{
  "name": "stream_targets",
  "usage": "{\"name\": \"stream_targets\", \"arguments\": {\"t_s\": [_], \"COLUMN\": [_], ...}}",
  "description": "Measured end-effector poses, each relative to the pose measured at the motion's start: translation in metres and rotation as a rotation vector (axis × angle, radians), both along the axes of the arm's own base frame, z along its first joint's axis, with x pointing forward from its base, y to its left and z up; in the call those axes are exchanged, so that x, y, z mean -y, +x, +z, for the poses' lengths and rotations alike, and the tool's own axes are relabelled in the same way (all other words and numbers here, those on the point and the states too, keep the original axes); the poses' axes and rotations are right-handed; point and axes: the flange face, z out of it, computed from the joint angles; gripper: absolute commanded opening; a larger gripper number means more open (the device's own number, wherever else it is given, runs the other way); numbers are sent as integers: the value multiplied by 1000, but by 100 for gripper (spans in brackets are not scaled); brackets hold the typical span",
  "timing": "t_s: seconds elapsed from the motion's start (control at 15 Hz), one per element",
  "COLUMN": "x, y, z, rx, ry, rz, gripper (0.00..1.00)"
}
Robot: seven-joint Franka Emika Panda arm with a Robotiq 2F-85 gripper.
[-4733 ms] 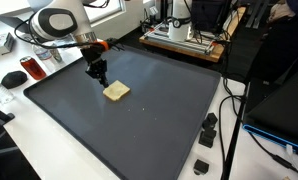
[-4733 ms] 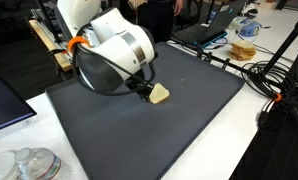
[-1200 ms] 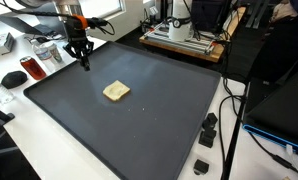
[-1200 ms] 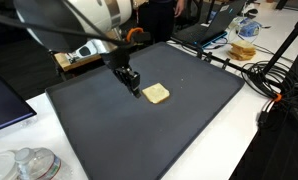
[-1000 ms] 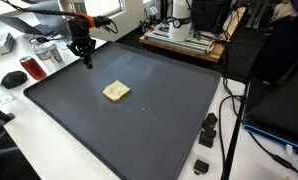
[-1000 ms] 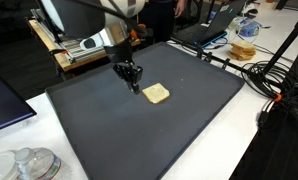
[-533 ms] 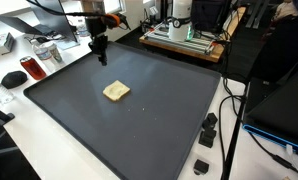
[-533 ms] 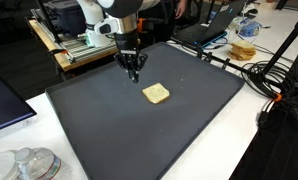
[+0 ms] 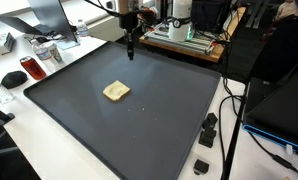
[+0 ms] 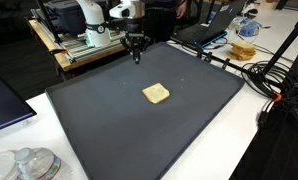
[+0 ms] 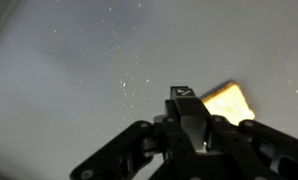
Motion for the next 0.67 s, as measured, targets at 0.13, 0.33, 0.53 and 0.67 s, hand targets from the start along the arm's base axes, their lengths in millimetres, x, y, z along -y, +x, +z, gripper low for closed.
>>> {"name": "stream_targets", "arguments": {"t_s": [0.13, 0.33, 0.53, 0.67], "x": [-25, -60, -91, -110], "y": [-28, -59, -72, -75], "z": [5, 19, 29, 33], "rx": [-18, -12, 52, 108], "ry": [-19, -50, -46, -30], "rz": [102, 265, 412, 506], "gripper": [5, 5, 5, 5]}}
